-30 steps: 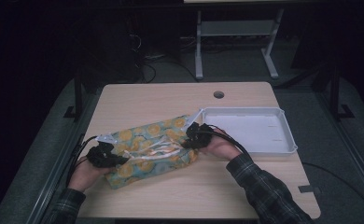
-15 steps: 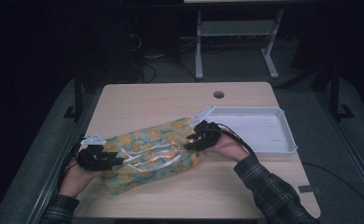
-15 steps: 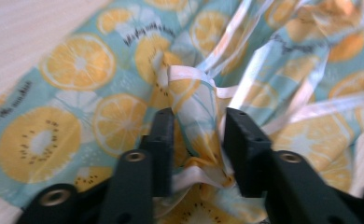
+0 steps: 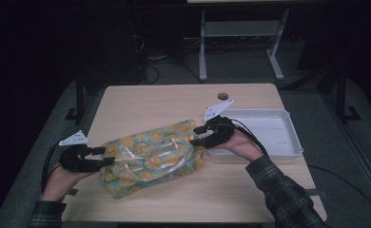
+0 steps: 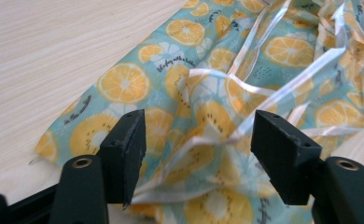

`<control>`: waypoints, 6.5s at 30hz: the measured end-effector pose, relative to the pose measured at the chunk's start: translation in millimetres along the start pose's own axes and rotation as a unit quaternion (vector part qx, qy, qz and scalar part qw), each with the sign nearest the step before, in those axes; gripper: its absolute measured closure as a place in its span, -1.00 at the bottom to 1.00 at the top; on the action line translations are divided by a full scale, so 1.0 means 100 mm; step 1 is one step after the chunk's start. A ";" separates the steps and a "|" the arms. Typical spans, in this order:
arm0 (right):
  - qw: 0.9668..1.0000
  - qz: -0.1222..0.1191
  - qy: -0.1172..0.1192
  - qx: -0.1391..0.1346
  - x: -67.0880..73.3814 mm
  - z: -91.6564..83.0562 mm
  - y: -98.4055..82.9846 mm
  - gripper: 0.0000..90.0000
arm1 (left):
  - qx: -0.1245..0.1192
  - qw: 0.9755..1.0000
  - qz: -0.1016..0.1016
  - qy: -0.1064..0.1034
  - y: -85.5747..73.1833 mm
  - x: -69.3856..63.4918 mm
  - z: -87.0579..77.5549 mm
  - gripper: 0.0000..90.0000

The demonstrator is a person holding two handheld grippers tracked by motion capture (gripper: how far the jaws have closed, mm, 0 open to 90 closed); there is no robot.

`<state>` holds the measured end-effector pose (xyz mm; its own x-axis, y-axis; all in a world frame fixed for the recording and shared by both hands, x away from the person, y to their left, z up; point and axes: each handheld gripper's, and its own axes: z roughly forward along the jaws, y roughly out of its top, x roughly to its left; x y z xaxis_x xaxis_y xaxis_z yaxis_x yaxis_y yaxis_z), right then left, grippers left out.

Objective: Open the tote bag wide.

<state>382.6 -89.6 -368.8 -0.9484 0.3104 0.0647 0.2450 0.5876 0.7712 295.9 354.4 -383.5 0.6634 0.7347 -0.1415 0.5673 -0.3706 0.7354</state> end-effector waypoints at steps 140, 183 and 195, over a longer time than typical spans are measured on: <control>0.999 0.013 -0.019 0.039 -0.27 0.44 0.20 0.11 | 0.030 0.999 0.032 0.014 0.23 -0.20 0.16 -0.30; 0.999 0.007 -0.014 0.032 -0.24 0.45 0.03 0.99 | 0.041 0.999 0.017 -0.023 0.23 -0.23 0.40 0.99; 1.000 -0.008 -0.007 0.012 0.00 0.22 0.00 0.99 | -0.003 0.999 0.023 -0.036 0.15 -0.47 0.15 0.99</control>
<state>387.5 -72.7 -382.8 -0.9494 0.3110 0.0426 0.2340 0.6108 0.7564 280.3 306.0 -375.9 0.7229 0.6736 -0.1540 0.5319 -0.4002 0.7463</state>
